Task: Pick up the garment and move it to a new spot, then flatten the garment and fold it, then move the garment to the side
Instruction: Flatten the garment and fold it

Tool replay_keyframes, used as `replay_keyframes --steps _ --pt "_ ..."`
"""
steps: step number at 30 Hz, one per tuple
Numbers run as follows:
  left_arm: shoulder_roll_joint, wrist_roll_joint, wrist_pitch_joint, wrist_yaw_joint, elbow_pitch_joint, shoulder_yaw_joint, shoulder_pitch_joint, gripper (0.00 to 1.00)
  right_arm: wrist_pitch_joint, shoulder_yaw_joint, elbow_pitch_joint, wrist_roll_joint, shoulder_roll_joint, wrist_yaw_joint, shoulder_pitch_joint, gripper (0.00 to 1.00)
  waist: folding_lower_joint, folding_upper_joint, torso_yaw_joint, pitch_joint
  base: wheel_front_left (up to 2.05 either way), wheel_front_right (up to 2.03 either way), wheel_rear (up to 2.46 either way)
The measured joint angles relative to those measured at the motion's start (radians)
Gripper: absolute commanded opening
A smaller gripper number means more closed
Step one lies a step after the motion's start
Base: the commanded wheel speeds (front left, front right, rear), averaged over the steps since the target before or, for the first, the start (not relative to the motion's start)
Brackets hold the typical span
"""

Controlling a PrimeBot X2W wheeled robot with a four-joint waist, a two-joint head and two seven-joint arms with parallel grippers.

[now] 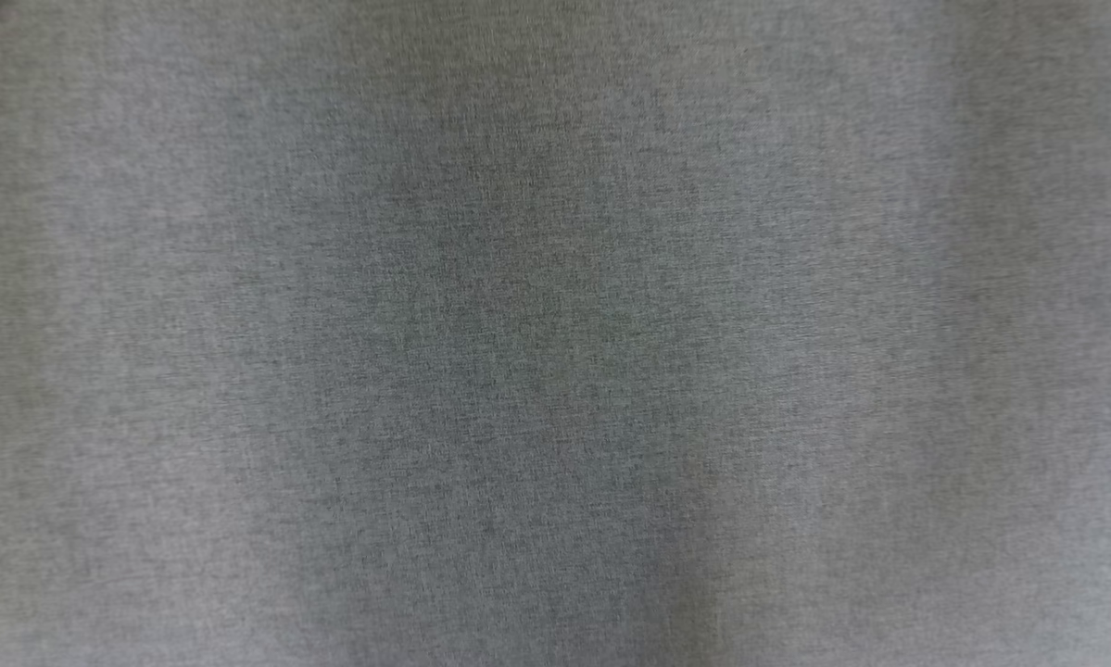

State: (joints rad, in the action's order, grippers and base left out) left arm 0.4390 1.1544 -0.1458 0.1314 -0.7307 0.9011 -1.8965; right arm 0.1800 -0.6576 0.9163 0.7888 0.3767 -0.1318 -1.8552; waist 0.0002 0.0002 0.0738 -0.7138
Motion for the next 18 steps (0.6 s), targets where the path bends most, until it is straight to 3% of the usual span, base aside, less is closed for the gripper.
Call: replay_keyframes --steps 7,11,18 --pt "0.08 0.005 -0.095 0.0 0.085 0.027 0.262 0.0 0.043 -0.072 -0.117 0.073 0.017 0.0 0.249 0.0 -0.0003 -0.0002 0.006 0.062 0.0 0.0 0.0" --pt "0.107 0.01 -0.111 -0.022 0.171 0.012 0.451 0.0 0.06 -0.094 -0.189 0.098 0.053 0.0 0.415 0.0 -0.0003 -0.0002 0.005 0.113 0.0 0.0 0.0" --pt "0.172 -0.053 -0.117 -0.114 0.415 -0.114 0.816 0.0 0.073 -0.131 -0.322 0.106 0.099 0.0 0.728 0.0 -0.0005 -0.0003 0.004 0.213 0.0 0.0 0.0"
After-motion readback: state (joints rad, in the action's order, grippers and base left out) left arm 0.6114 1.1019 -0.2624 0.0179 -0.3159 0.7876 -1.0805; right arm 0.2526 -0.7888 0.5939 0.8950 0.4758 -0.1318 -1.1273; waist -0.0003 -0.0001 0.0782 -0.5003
